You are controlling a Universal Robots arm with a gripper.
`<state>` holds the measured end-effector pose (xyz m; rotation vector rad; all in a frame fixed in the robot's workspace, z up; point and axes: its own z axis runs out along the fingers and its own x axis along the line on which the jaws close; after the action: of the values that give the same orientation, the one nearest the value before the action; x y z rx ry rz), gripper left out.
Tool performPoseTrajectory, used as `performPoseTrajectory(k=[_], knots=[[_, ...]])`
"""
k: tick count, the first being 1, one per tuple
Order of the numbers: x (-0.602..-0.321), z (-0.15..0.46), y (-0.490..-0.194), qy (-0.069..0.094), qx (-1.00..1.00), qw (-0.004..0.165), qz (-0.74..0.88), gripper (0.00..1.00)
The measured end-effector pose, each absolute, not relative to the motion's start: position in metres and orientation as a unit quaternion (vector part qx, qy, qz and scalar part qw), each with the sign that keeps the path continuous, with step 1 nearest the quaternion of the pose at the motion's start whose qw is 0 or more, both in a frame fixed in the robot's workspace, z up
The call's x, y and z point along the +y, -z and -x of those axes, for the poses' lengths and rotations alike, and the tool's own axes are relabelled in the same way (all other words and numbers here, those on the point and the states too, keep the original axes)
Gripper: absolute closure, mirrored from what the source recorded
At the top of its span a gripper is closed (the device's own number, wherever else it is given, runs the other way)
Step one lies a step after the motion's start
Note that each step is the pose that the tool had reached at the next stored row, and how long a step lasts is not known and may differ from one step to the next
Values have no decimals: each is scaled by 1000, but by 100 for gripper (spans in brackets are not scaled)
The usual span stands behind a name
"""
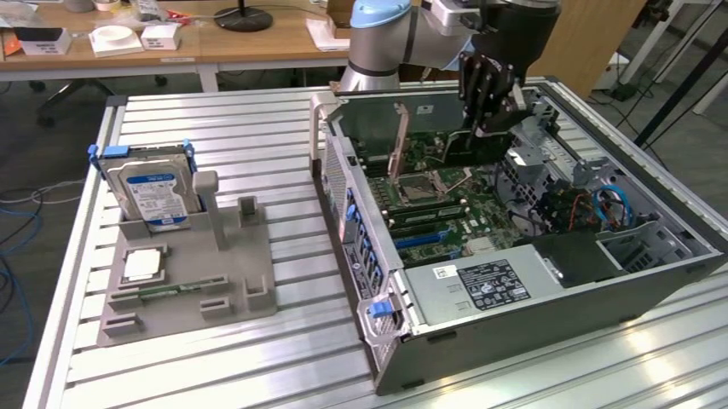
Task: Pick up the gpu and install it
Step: 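Insert the gpu into the slot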
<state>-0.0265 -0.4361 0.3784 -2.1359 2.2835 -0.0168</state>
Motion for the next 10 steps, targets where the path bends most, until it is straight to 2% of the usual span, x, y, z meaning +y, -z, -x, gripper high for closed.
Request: performPoseTrajectory(k=[10], knots=[[-436,27,-377,5,730,7,683,74]])
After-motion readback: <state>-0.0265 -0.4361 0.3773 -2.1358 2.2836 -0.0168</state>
